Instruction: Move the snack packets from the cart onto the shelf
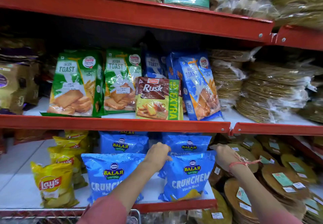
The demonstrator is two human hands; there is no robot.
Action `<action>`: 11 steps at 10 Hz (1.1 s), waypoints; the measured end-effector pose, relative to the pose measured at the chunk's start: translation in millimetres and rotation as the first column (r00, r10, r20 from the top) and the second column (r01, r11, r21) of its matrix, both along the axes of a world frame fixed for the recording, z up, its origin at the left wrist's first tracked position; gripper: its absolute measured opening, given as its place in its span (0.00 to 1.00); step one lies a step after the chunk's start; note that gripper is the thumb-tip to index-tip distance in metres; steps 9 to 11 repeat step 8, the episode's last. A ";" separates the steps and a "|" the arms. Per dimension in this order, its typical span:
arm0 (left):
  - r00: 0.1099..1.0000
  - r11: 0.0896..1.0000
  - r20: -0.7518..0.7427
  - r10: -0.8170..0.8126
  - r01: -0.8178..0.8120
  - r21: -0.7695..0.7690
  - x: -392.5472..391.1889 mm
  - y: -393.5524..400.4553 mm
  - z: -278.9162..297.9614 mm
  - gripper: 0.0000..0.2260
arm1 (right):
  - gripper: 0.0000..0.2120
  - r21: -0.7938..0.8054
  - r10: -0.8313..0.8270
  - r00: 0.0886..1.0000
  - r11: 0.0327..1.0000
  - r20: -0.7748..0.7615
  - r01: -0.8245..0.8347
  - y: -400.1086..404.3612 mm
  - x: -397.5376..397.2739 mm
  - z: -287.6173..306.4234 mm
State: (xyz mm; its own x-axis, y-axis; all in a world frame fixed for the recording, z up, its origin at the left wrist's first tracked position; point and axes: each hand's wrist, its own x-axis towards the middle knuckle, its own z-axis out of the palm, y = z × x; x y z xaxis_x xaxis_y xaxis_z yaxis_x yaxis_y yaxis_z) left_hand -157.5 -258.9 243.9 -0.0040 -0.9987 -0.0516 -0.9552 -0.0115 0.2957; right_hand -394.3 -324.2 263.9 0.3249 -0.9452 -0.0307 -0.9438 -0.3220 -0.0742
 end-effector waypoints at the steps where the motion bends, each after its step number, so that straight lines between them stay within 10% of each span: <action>1: 0.999 0.999 0.018 0.034 -0.033 -0.021 0.7 -10.4 -8.9 0.10 | 0.15 -0.011 -0.051 0.997 0.999 0.064 0.052 -6.8 -8.2 -4.9; 11: 0.998 0.989 -0.055 0.043 -0.050 -0.141 12.6 20.5 12.6 0.15 | 0.09 -0.116 -0.058 0.991 0.991 0.123 0.072 11.6 3.0 16.2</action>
